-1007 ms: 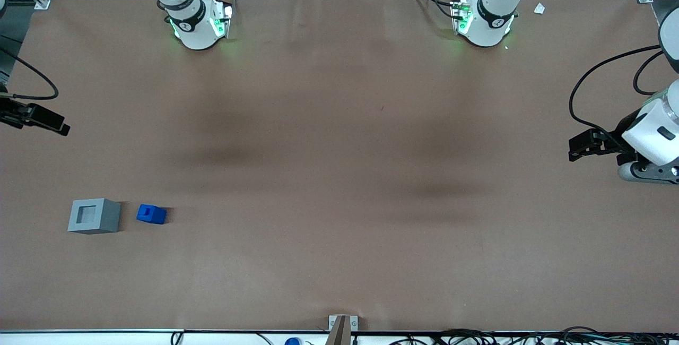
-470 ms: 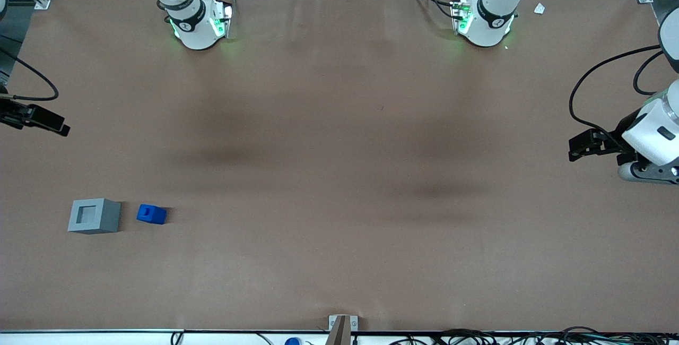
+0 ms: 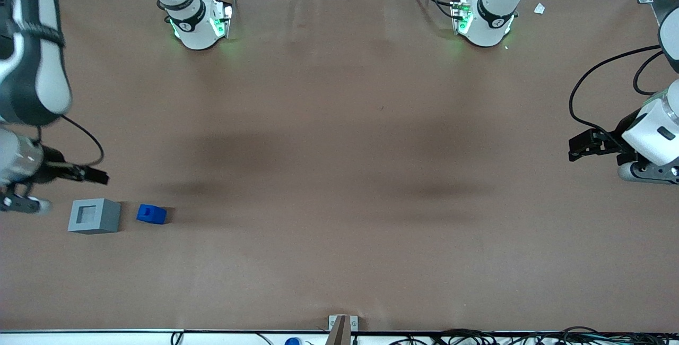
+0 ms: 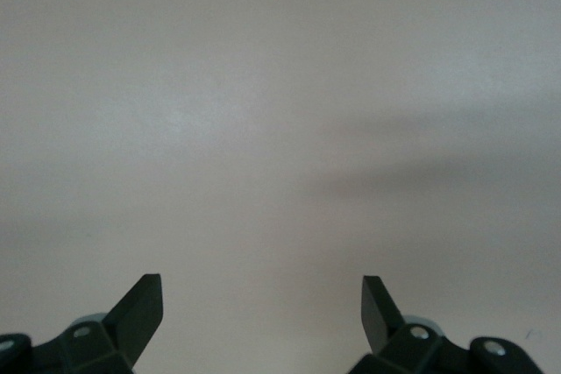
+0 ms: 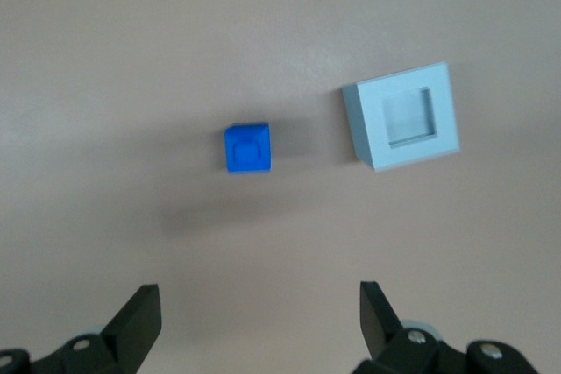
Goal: Insert blue part into gray base with right arm
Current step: 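Move the right gripper down over the blue block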
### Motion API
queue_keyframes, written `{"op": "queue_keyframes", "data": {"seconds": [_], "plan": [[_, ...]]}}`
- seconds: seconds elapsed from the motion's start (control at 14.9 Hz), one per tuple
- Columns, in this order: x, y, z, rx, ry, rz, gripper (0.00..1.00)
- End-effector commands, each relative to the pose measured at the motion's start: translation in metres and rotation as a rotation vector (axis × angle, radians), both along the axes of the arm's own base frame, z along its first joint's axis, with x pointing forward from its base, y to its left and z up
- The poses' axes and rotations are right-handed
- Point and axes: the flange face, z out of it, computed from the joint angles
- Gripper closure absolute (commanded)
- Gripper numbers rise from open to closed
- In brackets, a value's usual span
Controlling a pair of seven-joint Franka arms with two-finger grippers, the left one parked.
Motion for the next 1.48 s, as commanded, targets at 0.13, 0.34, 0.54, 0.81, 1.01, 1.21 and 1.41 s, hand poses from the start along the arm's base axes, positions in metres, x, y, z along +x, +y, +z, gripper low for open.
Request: {"op": "queue_keyframes", "data": {"seconds": [0.13, 0.34, 0.54, 0.81, 1.01, 1.21, 1.41], "plan": [[0.012, -0.014, -0.102, 0.007, -0.028, -0.021, 0.00], [0.015, -0.010, -0.131, 0.012, -0.015, -0.019, 0.00], [0.017, -0.003, -0.143, 0.014, -0.020, -0.012, 0.00], [0.023, 0.002, -0.165, 0.013, -0.050, -0.002, 0.00], [0.024, 0.014, -0.170, 0.012, -0.052, 0.012, 0.00], [0.024, 0.014, -0.174, 0.012, -0.049, 0.012, 0.05], [0.024, 0.014, -0.179, 0.012, -0.042, 0.014, 0.29]]}}
